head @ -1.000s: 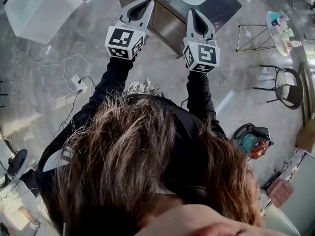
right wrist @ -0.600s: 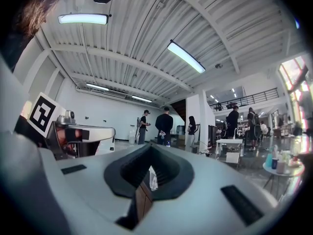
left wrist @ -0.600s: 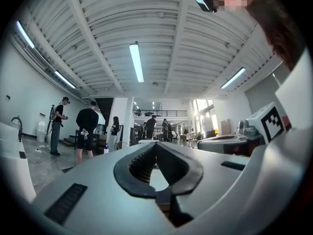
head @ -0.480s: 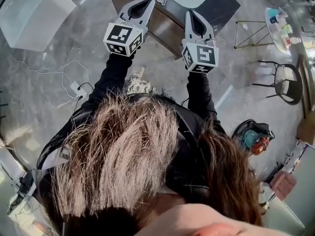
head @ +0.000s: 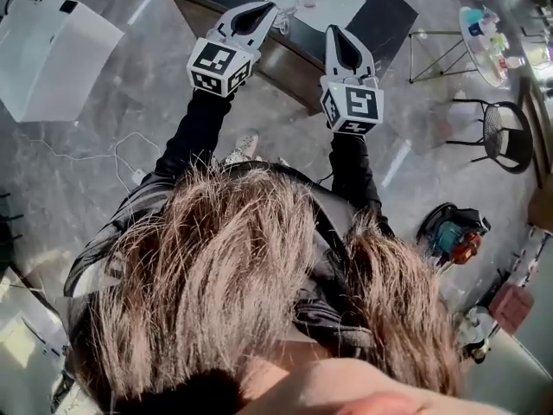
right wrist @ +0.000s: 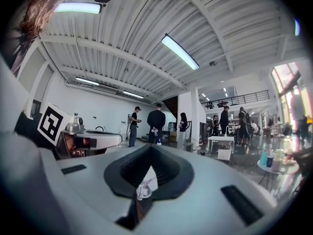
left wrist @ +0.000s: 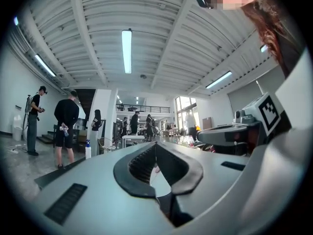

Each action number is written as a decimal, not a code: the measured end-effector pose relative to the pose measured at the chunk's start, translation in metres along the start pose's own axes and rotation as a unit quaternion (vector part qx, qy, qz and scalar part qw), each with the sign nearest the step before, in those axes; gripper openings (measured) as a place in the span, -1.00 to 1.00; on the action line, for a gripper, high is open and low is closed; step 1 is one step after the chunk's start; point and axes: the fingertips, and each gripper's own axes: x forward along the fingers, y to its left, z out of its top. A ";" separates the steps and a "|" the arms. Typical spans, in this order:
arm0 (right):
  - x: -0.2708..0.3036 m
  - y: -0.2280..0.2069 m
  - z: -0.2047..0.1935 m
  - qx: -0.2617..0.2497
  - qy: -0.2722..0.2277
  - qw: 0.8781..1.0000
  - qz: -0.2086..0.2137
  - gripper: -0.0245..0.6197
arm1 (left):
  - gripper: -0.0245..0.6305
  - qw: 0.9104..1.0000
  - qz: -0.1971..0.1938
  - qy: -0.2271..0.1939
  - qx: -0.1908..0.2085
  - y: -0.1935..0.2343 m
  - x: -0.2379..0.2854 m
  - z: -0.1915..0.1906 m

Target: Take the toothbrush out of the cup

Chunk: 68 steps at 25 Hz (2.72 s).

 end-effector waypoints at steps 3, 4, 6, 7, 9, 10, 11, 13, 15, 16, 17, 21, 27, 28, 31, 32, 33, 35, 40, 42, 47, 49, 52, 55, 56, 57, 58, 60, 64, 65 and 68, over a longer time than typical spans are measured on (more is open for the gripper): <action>0.011 -0.006 -0.007 0.006 0.008 1.000 -0.010 -0.91 | -0.90 1.000 -0.017 0.011 0.007 0.007 0.014 -0.009; 0.014 -0.007 -0.009 0.007 0.010 1.000 -0.014 -0.91 | -0.90 1.000 -0.024 0.016 0.009 0.009 0.018 -0.013; 0.018 -0.010 -0.012 0.009 0.013 1.000 -0.021 -0.91 | -0.90 0.999 -0.039 0.023 0.011 0.011 0.026 -0.020; 0.019 -0.011 -0.013 0.011 0.015 1.000 -0.025 -0.91 | -0.90 0.999 -0.046 0.026 0.011 0.011 0.030 -0.023; 0.023 -0.015 -0.016 0.013 0.018 0.999 -0.031 -0.91 | -0.90 0.997 -0.061 0.032 0.016 0.011 0.039 -0.029; 0.024 -0.018 -0.018 0.014 0.020 0.999 -0.035 -0.91 | -0.90 0.997 -0.070 0.036 0.022 0.010 0.043 -0.032; 0.026 -0.020 -0.019 0.014 0.022 0.999 -0.037 -0.91 | -0.90 0.996 -0.080 0.040 0.029 0.009 0.048 -0.036; 0.029 -0.024 -0.021 0.015 0.026 0.999 -0.042 -0.91 | -0.89 0.993 -0.098 0.051 0.042 0.007 0.057 -0.044; 0.032 -0.028 -0.025 0.017 0.031 0.998 -0.045 -0.91 | -0.87 0.990 -0.113 0.065 0.048 0.007 0.064 -0.054; 0.033 -0.030 -0.027 0.019 0.033 0.998 -0.047 -0.91 | -0.71 0.989 -0.118 0.075 0.049 0.007 0.068 -0.061; 0.034 -0.032 -0.029 0.022 0.036 0.998 -0.049 -0.91 | -0.51 0.987 -0.123 0.086 0.048 0.007 0.071 -0.067; 0.035 -0.040 -0.034 0.024 0.042 0.997 -0.061 -0.91 | -0.42 0.979 -0.145 0.128 0.067 0.005 0.077 -0.093; 0.038 -0.045 -0.037 0.030 0.049 0.996 -0.069 -0.91 | -0.39 0.970 -0.166 0.149 0.094 0.003 0.088 -0.109; 0.037 -0.047 -0.038 0.031 0.050 0.996 -0.071 -0.91 | -0.38 0.969 -0.168 0.152 0.099 0.003 0.090 -0.111; 0.036 -0.051 -0.038 0.030 0.052 0.995 -0.077 -0.91 | -0.38 0.962 -0.181 0.166 0.123 -0.001 0.098 -0.118; 0.036 -0.052 -0.038 0.030 0.053 0.995 -0.079 -0.91 | -0.38 0.959 -0.186 0.171 0.129 -0.002 0.101 -0.121; 0.035 -0.054 -0.039 0.030 0.054 0.995 -0.081 -0.91 | -0.38 0.957 -0.189 0.174 0.133 -0.003 0.103 -0.124; 0.033 -0.056 -0.040 0.032 0.055 0.994 -0.084 -0.91 | -0.38 0.957 -0.188 0.174 0.133 -0.003 0.108 -0.126; 0.030 -0.059 -0.041 0.033 0.057 0.993 -0.094 -0.91 | -0.38 0.943 -0.198 0.199 0.180 -0.004 0.112 -0.136; 0.030 -0.059 -0.041 0.033 0.059 0.993 -0.095 -0.91 | -0.38 0.937 -0.204 0.205 0.197 -0.007 0.113 -0.137; 0.031 -0.056 -0.043 0.032 0.062 0.993 -0.094 -0.91 | -0.39 0.931 -0.206 0.213 0.215 -0.009 0.116 -0.137; 0.030 -0.056 -0.043 0.031 0.062 0.993 -0.094 -0.91 | -0.41 0.928 -0.206 0.215 0.224 -0.010 0.117 -0.137; 0.030 -0.057 -0.042 0.030 0.062 0.993 -0.095 -0.91 | -0.53 0.927 -0.199 0.217 0.233 -0.008 0.118 -0.137; 0.028 -0.058 -0.042 0.029 0.062 0.993 -0.095 -0.91 | -0.72 0.924 -0.197 0.218 0.244 -0.008 0.119 -0.136; 0.028 -0.058 -0.042 0.030 0.062 0.993 -0.095 -0.91 | -0.76 0.924 -0.197 0.218 0.244 -0.008 0.119 -0.136; 0.027 -0.057 -0.043 0.030 0.062 0.993 -0.095 -0.91 | -0.80 0.925 -0.197 0.217 0.243 -0.007 0.118 -0.136; 0.028 -0.057 -0.043 0.030 0.062 0.993 -0.095 -0.91 | -0.81 0.925 -0.196 0.217 0.241 -0.007 0.118 -0.136; 0.028 -0.055 -0.044 0.031 0.062 0.993 -0.094 -0.91 | -0.81 0.926 -0.196 0.218 0.237 -0.006 0.117 -0.137; 0.028 -0.055 -0.042 0.030 0.059 0.993 -0.093 -0.91 | -0.82 0.931 -0.191 0.215 0.227 -0.006 0.115 -0.135; 0.028 -0.055 -0.042 0.031 0.059 0.994 -0.092 -0.91 | -0.82 0.933 -0.187 0.214 0.221 -0.004 0.115 -0.134; 0.030 -0.052 -0.042 0.031 0.058 0.994 -0.088 -0.91 | -0.83 0.942 -0.176 0.206 0.199 0.003 0.112 -0.127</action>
